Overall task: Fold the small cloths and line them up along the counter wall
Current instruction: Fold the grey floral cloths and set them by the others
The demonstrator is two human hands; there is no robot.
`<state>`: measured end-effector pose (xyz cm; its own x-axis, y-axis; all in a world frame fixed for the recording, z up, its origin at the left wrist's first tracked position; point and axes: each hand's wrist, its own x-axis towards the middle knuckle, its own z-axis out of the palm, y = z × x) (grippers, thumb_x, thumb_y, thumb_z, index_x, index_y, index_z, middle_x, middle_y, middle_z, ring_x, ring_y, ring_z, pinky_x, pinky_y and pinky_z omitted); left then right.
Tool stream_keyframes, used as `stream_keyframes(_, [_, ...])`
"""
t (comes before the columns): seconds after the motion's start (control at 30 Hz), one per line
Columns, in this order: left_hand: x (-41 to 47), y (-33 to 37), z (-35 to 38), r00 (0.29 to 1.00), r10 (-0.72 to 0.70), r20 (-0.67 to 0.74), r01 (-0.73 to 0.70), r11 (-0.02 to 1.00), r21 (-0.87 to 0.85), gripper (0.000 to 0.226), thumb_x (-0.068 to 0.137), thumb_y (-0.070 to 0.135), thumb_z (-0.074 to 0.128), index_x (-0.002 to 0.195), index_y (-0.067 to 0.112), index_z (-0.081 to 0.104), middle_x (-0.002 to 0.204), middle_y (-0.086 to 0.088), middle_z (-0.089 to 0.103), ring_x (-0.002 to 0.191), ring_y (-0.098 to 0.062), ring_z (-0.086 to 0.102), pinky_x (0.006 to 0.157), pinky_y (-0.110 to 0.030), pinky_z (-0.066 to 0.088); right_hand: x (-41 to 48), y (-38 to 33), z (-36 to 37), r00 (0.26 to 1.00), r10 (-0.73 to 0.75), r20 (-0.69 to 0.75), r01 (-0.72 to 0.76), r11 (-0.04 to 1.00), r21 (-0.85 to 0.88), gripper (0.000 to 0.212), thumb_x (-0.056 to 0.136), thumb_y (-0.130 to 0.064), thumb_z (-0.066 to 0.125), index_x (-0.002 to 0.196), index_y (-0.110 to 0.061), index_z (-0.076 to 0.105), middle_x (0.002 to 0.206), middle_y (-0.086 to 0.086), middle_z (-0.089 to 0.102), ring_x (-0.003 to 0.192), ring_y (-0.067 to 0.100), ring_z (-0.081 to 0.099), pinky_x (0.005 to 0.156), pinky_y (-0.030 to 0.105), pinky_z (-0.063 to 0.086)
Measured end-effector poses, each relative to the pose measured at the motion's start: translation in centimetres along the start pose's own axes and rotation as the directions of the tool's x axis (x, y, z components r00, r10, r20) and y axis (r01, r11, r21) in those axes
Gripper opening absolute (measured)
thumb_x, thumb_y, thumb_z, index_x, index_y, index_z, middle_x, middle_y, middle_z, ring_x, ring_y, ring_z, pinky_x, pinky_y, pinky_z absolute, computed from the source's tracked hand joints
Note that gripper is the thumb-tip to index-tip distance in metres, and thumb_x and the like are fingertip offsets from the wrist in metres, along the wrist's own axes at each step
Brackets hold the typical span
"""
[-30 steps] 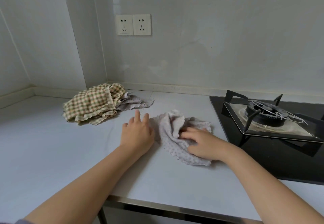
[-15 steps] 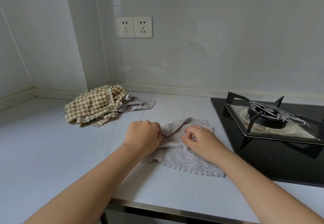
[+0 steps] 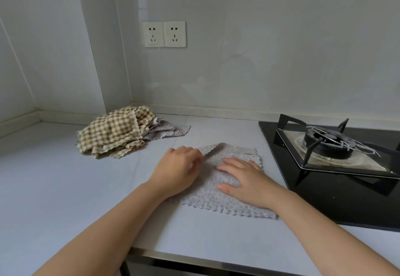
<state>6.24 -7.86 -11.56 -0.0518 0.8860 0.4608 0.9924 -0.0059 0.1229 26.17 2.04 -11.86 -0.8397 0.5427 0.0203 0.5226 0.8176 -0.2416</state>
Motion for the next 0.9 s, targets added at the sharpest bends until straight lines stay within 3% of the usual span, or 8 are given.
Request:
stream_keyframes(0.1, [0.6, 0.0, 0.9, 0.954, -0.093, 0.284, 0.09, 0.996, 0.024, 0.053, 0.094, 0.044, 0.025, 0.145, 0.03, 0.033, 0.155, -0.001, 0.026, 0.143, -0.02, 0.02, 0.111, -0.041, 0.02, 0.0, -0.2, 0.1, 1.0, -0.023, 0.021, 0.024, 0.999, -0.04, 0.06, 0.092, -0.064, 0.034, 0.147, -0.044, 0.021, 0.159, -0.014, 0.006, 0.146, 0.007, -0.001, 0.119, 0.045, -0.004])
stream_keyframes(0.23, [1.4, -1.5, 0.9, 0.826, -0.548, 0.131, 0.525, 0.833, 0.173, 0.058, 0.098, 0.036, 0.031, 0.15, 0.018, 0.013, 0.159, -0.015, 0.0, 0.146, -0.032, 0.002, 0.114, -0.052, 0.011, 0.2, 0.0, 0.3, 0.997, -0.025, 0.077, 0.029, 0.998, -0.051, 0.061, 0.092, -0.065, 0.029, 0.147, -0.046, 0.014, 0.159, -0.016, -0.002, 0.145, 0.005, -0.01, 0.118, 0.044, -0.008])
stream_keyframes(0.37, [1.2, -1.0, 0.2, 0.991, -0.126, -0.041, 0.124, 0.991, -0.041, 0.032, 0.085, 0.025, 0.045, 0.112, 0.016, 0.06, 0.109, -0.005, 0.061, 0.102, -0.028, 0.058, 0.079, -0.033, 0.039, 0.3, 0.0, 0.2, 0.997, -0.031, 0.068, 0.033, 0.999, -0.033, 0.059, 0.093, -0.064, 0.032, 0.147, -0.046, 0.016, 0.159, -0.016, -0.001, 0.145, 0.004, -0.009, 0.118, 0.043, -0.008])
stream_keyframes(0.43, [1.6, -0.2, 0.8, 0.991, -0.031, 0.133, 0.036, 0.999, -0.037, 0.046, 0.085, 0.038, 0.032, 0.121, 0.024, 0.057, 0.118, -0.003, 0.058, 0.114, -0.025, 0.053, 0.091, -0.035, 0.037, 0.3, -0.1, 0.2, 0.997, -0.028, 0.067, 0.031, 0.998, -0.045, 0.059, 0.093, -0.062, 0.032, 0.148, -0.044, 0.016, 0.159, -0.016, -0.001, 0.145, 0.005, -0.009, 0.119, 0.043, -0.008])
stream_keyframes(0.6, [2.7, -0.5, 1.5, 0.903, -0.405, 0.146, 0.37, 0.904, 0.216, 0.053, 0.098, 0.035, 0.031, 0.147, 0.019, 0.02, 0.159, -0.013, -0.003, 0.146, -0.034, -0.006, 0.114, -0.055, 0.002, 0.3, 0.1, 0.3, 0.997, -0.034, 0.064, 0.037, 0.998, -0.05, 0.06, 0.093, -0.063, 0.031, 0.147, -0.045, 0.015, 0.159, -0.016, -0.001, 0.145, 0.005, -0.009, 0.118, 0.044, -0.008])
stream_keyframes(0.73, [1.6, -0.1, 0.8, 0.997, -0.015, -0.078, 0.022, 0.996, 0.092, 0.028, 0.084, 0.025, 0.047, 0.11, 0.018, 0.058, 0.12, -0.004, 0.056, 0.114, -0.026, 0.052, 0.093, -0.041, 0.039, 0.3, 0.1, 0.1, 0.998, -0.029, 0.052, 0.03, 0.999, -0.028, 0.062, 0.091, -0.065, 0.032, 0.148, -0.044, 0.018, 0.16, -0.014, 0.0, 0.146, 0.007, -0.009, 0.118, 0.046, -0.008])
stream_keyframes(0.8, [0.6, 0.2, 0.0, 0.994, 0.101, -0.041, -0.103, 0.993, -0.06, 0.019, 0.082, 0.036, 0.05, 0.09, 0.021, 0.058, 0.089, 0.006, 0.059, 0.082, -0.015, 0.056, 0.071, -0.032, 0.046, 0.5, 0.3, -0.2, 1.0, 0.01, -0.025, -0.011, 1.0, -0.023, 0.063, 0.09, -0.065, 0.037, 0.147, -0.041, 0.022, 0.159, -0.011, 0.006, 0.147, 0.012, -0.003, 0.118, 0.047, -0.003])
stream_keyframes(0.9, [-0.7, 0.0, 0.0, 0.981, 0.164, 0.101, -0.154, 0.983, -0.1, 0.044, 0.08, 0.062, 0.047, 0.101, 0.025, 0.06, 0.096, 0.008, 0.057, 0.087, -0.011, 0.052, 0.078, -0.027, 0.045, 0.4, 0.5, -0.9, 0.953, 0.03, -0.303, -0.044, 0.998, -0.039, 0.048, 0.09, -0.051, 0.054, 0.132, -0.03, 0.047, 0.134, -0.006, 0.043, 0.129, 0.016, 0.037, 0.106, 0.034, 0.028])
